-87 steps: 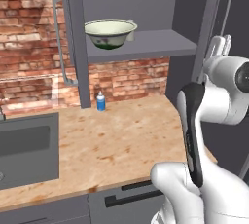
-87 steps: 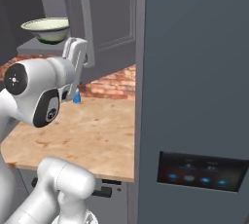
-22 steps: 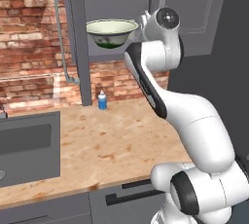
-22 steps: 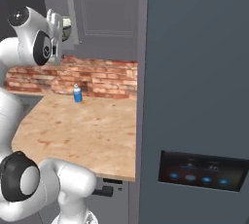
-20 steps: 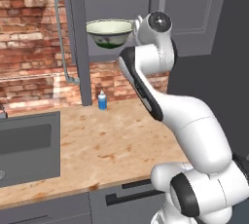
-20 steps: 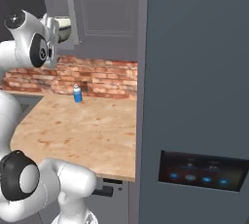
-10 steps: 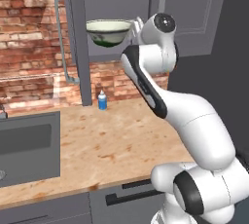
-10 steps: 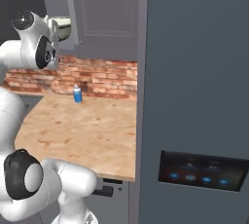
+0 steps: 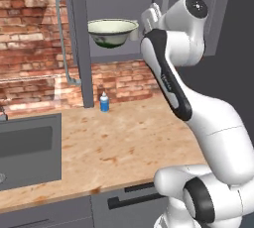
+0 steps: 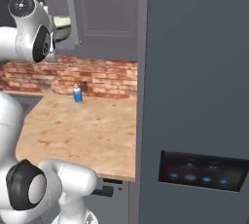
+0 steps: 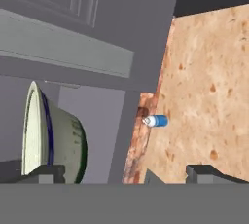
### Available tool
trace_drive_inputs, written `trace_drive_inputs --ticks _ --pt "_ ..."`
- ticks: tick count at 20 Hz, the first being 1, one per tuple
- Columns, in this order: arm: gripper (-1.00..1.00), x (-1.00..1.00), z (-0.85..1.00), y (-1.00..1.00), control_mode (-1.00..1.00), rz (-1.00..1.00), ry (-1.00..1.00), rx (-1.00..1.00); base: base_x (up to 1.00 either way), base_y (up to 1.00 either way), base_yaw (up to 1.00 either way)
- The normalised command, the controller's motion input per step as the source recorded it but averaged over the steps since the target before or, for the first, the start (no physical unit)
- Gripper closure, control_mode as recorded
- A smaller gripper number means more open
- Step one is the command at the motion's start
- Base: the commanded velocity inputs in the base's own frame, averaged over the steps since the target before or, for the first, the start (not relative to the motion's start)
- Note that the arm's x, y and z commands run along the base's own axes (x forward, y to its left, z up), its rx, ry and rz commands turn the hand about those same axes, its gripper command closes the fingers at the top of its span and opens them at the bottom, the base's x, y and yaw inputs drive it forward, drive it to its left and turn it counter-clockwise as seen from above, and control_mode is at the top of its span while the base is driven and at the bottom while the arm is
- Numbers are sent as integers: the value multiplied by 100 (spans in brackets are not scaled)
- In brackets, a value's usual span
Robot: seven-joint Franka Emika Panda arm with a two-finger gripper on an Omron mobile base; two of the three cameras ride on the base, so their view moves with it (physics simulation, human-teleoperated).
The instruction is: Pick the mug and place it in the sink. Pick the bowl and place it in the open cabinet and then close the cabinet.
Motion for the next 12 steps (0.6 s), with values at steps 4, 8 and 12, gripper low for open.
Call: trace_drive_inputs --ticks 4,8,12 --pt "-100 -99 64 5 -100 23 0 -6 0 0 0" --pt "-100 -100 43 -22 -100 22 0 -5 0 0 0" --pt "-100 -100 0 -30 -100 21 -2 -7 0 0 0"
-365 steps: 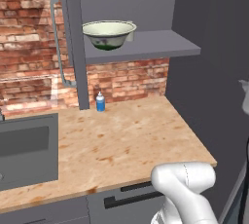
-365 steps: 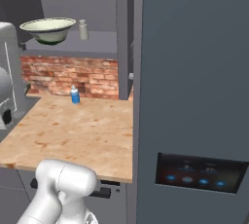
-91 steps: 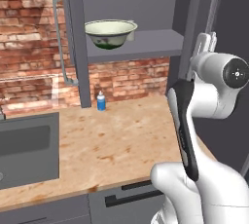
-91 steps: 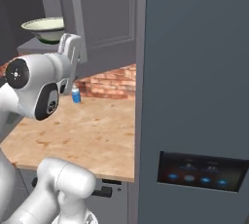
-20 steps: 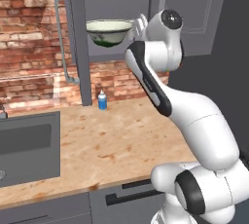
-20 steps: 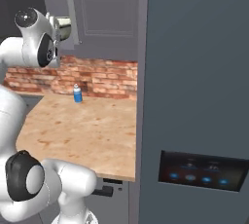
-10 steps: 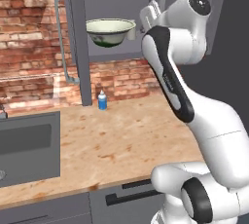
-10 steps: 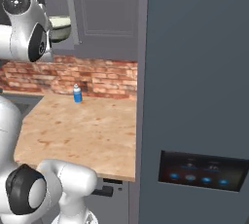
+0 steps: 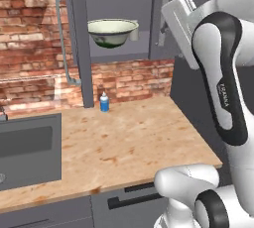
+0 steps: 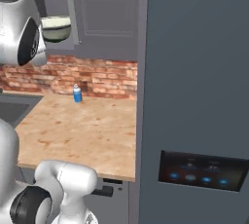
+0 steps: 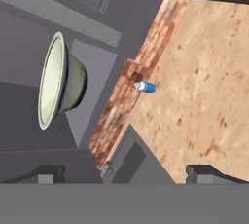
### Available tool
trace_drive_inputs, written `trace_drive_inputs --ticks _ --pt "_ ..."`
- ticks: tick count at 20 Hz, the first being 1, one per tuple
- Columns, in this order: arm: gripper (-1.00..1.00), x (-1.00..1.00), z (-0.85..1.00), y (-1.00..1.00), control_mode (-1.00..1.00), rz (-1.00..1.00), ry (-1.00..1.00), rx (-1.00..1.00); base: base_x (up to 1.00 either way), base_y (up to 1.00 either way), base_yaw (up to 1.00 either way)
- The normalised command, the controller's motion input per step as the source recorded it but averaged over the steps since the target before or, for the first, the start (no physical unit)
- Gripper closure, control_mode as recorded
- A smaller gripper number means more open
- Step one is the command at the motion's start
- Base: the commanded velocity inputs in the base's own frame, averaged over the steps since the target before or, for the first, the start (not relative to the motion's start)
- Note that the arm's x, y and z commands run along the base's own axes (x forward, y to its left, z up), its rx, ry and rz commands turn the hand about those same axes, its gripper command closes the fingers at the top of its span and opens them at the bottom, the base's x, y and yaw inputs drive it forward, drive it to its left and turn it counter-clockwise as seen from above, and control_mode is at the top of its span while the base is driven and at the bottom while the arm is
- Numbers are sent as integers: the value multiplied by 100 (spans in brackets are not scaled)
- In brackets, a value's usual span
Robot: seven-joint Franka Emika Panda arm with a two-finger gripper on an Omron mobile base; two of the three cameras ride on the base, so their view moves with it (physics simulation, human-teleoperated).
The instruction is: Pick the mug and place it in the sink. Pick the bowl and place it in the open cabinet and then close the cabinet.
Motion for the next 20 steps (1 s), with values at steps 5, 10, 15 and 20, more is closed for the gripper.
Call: trace_drive_inputs --ticks 5,10,15,20 --pt "-100 -100 -30 -3 -100 24 -7 -14 0 0 0" --pt "-100 -100 -81 21 -100 25 -28 -28 0 0 0" --pt "-100 -100 -25 5 -100 22 -37 -30 0 0 0" --pt "-100 -97 -6 25 -100 5 -50 -38 0 0 0"
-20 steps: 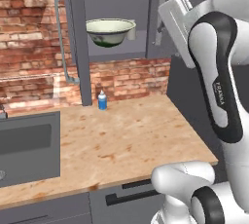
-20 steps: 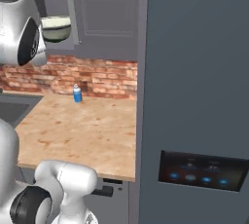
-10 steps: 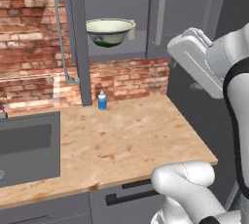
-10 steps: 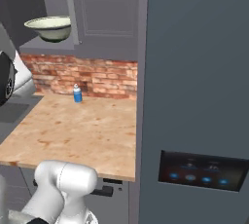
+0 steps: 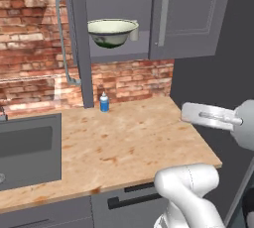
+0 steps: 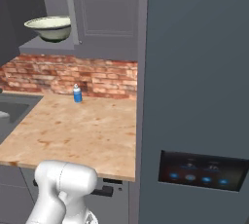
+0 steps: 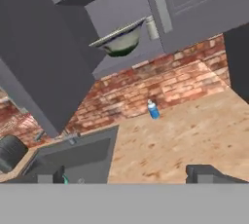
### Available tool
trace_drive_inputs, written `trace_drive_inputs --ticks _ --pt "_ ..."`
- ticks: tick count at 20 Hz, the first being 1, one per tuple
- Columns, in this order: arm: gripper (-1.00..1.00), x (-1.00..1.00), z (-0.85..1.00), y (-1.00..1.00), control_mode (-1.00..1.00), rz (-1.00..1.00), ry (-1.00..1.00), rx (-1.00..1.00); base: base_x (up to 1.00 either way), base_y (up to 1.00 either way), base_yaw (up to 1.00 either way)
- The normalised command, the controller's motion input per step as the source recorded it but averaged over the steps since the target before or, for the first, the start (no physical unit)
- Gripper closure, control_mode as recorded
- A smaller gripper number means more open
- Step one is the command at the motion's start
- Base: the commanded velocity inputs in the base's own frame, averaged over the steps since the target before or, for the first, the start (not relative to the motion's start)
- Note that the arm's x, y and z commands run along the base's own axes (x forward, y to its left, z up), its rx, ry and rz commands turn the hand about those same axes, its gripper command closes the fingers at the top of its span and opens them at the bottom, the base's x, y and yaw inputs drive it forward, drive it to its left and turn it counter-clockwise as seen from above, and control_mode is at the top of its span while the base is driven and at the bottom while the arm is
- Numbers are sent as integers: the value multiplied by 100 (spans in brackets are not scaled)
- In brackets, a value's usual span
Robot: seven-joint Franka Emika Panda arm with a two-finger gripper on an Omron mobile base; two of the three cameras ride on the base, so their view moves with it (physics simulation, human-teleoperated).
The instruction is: Pick the mug and place it in the sink. Pick the bowl and place it in the open cabinet and then close the cabinet.
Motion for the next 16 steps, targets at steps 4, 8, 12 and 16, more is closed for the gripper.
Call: trace_drive_inputs --ticks 4,8,12,16 --pt "-100 -63 -2 46 -100 0 -44 -39 0 0 0" --pt "-100 -32 5 43 -100 0 -30 -31 0 0 0" --pt "-100 -9 1 46 -100 0 -18 -24 0 0 0" --pt "-100 7 0 24 -100 -2 -2 -6 0 0 0"
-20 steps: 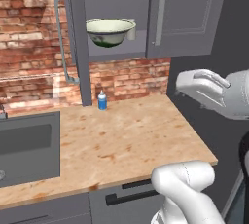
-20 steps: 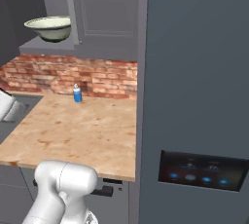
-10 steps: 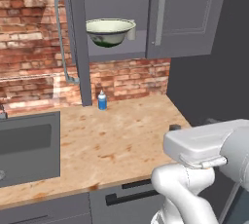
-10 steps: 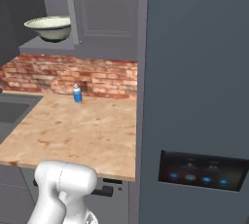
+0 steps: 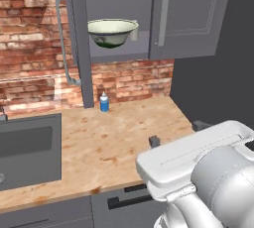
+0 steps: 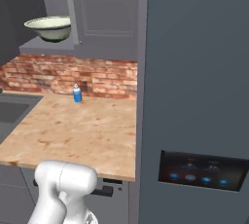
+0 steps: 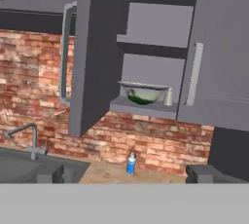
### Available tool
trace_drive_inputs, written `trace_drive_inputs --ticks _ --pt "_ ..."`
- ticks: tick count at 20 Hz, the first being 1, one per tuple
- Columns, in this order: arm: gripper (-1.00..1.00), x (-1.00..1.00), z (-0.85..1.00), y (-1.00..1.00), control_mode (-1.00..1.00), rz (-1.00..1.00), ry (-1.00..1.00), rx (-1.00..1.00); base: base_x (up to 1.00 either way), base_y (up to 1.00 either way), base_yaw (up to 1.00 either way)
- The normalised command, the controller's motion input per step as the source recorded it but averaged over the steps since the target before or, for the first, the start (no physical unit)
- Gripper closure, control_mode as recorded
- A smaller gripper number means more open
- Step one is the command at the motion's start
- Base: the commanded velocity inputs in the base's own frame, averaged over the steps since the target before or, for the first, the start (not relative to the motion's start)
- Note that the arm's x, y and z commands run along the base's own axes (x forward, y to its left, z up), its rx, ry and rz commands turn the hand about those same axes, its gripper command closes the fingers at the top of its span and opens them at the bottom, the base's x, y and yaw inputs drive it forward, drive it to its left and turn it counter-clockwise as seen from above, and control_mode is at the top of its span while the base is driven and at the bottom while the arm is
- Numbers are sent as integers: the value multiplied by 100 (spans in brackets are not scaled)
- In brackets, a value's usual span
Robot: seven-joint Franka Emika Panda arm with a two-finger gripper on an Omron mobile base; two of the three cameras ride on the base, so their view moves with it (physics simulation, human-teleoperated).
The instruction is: Pick the mug and place it in the sink. Pick the bowl and place it in the open cabinet and then close the cabinet.
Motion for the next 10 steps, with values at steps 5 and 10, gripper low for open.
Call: trace_drive_inputs --ticks 5,10 --pt "-100 31 0 4 -100 -1 -1 0 0 0 0" --pt "-100 41 0 13 -100 -7 -8 0 0 0 0"
